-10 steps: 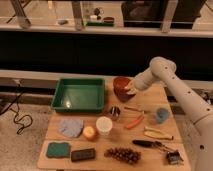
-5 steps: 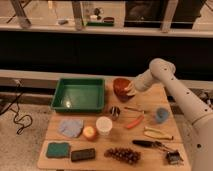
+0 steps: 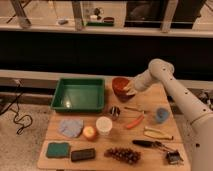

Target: Stack bowls on top of each other

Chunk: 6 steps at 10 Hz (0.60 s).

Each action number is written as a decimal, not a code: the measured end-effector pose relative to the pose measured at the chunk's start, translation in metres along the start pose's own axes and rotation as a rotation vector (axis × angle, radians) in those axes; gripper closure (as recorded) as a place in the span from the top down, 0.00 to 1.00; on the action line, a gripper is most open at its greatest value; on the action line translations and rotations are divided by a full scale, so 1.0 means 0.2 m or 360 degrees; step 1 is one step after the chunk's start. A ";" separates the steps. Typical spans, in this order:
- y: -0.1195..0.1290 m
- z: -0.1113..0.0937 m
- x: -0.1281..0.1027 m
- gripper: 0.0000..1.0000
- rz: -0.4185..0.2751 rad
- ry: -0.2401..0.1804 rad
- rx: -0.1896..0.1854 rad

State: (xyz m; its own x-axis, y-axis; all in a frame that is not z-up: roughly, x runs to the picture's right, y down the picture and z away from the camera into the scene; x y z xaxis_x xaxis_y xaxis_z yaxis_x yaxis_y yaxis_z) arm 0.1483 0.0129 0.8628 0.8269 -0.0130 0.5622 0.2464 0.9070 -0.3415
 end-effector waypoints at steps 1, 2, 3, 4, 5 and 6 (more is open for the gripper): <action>-0.01 0.01 0.00 0.00 -0.0005 0.0000 -0.0001; -0.01 0.02 0.00 0.00 -0.0009 0.0000 -0.0006; -0.01 0.03 0.00 0.00 -0.0012 0.0004 -0.0010; 0.00 0.03 0.02 0.00 -0.0013 0.0014 -0.0015; 0.00 0.03 0.02 0.00 -0.0017 0.0026 -0.0020; -0.01 0.04 0.03 0.00 -0.0023 0.0044 -0.0022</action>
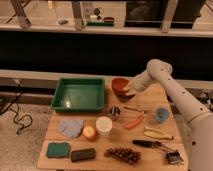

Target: Stack bowls on top of each other

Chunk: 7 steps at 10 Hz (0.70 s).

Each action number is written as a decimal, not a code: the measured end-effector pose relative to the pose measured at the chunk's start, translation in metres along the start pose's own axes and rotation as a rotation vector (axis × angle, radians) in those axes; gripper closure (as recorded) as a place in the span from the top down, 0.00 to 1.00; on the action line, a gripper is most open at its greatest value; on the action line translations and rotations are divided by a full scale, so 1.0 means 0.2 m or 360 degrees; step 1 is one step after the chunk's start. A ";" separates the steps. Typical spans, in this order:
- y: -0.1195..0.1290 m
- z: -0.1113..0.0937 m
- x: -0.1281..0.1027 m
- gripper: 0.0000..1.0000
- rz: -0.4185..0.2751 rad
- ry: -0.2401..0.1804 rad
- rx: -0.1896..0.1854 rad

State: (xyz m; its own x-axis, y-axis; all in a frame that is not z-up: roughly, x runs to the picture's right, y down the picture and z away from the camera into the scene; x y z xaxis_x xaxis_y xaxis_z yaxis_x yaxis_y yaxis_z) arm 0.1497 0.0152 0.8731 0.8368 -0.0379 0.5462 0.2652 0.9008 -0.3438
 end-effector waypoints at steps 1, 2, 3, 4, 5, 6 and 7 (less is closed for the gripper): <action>0.00 0.00 0.01 0.00 -0.0001 0.0012 0.0000; 0.00 0.00 0.02 0.02 -0.0008 0.0019 -0.0003; 0.00 -0.01 0.03 0.04 -0.0011 0.0020 -0.0007; 0.00 0.00 0.03 0.04 -0.0013 0.0020 -0.0008; 0.00 0.00 0.03 0.04 -0.0014 0.0020 -0.0009; 0.00 0.00 0.02 0.04 -0.0016 0.0019 -0.0009; 0.00 0.00 0.02 0.04 -0.0017 0.0018 -0.0011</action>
